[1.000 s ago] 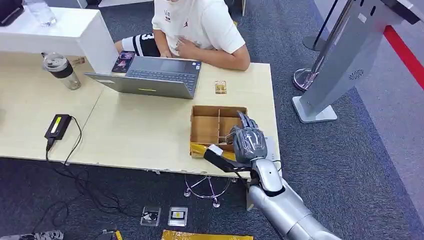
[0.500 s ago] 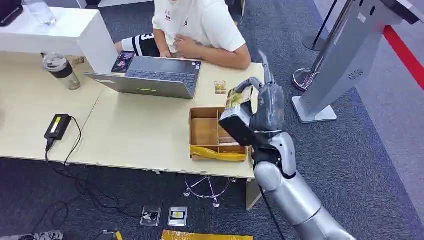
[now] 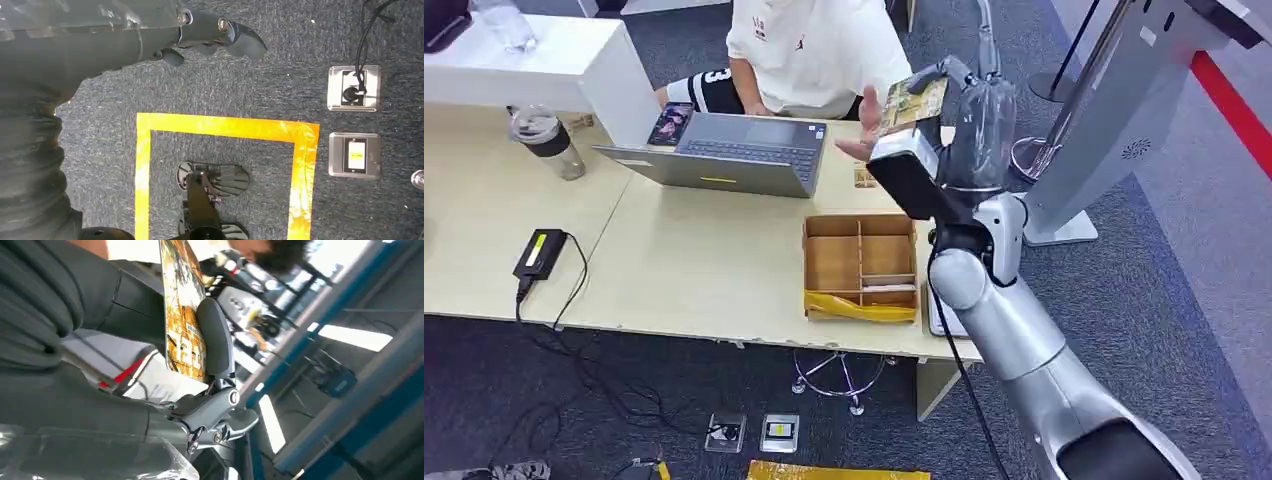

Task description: Pass the card to the sensor for recognition and then transmit it.

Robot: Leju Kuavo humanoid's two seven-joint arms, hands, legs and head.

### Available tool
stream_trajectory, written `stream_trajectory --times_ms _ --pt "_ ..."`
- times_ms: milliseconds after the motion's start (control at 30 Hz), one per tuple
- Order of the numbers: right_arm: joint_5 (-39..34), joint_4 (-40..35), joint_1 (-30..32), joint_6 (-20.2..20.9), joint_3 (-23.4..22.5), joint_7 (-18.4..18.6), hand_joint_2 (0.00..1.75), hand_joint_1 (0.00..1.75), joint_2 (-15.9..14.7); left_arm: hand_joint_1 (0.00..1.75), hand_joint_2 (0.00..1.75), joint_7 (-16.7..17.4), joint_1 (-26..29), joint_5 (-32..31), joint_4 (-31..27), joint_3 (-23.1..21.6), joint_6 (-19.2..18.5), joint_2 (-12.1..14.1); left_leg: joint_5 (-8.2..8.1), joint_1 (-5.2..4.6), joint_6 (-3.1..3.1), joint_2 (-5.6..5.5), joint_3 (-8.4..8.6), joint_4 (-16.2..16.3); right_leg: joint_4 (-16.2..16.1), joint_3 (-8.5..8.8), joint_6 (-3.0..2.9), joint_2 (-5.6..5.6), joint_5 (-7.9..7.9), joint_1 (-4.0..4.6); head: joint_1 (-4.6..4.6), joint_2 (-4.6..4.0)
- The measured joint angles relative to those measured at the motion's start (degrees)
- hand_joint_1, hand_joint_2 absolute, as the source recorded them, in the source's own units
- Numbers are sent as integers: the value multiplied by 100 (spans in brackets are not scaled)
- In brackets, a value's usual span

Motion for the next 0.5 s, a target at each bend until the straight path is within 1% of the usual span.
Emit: stream_trajectory --times_ms 33,67,167,233,400,433,467,500 --pt "39 304 -125 9 2 57 175 175 44 0 175 -2 -2 -15 0 -2 4 2 0 1 0 -1 -1 0 0 1 0 -3 0 1 -9 0" --pt "99 568 -230 37 7 103 175 175 77 0 175 -9 -2 -20 0 -2 2 0 1 0 1 -3 -2 0 0 1 0 -6 0 0 2 0" --pt "405 1309 -487 278 20 388 175 175 182 0 175 -31 -7 -59 0 -2 -9 0 0 0 1 -3 -3 0 0 -1 0 -5 0 1 -7 0" --pt "483 1692 -584 361 24 479 175 175 243 0 175 -33 -12 -72 0 -2 -13 0 0 0 0 -3 -3 0 0 -2 -1 -5 -1 1 -7 0" --pt "770 2360 -760 547 37 785 175 175 387 0 175 -22 -59 -151 0 -4 -55 0 -1 0 0 -3 -6 0 -1 -8 -1 -4 -1 1 -4 0" --pt "826 2456 -776 564 55 831 175 166 416 0 175 7 -79 -173 0 -9 -59 0 -1 0 0 -3 -6 0 -1 -8 -1 -4 -1 1 -4 0" --pt "868 2530 -782 588 70 875 175 166 431 0 175 24 -95 -197 0 -20 -59 0 -1 0 0 -3 -6 0 -1 -8 -1 -3 -1 1 -2 0" --pt "912 2598 -798 608 81 894 175 89 451 0 175 37 -111 -201 0 -35 -66 0 0 0 0 -3 -6 0 -1 -8 -1 -3 -1 1 -7 0"
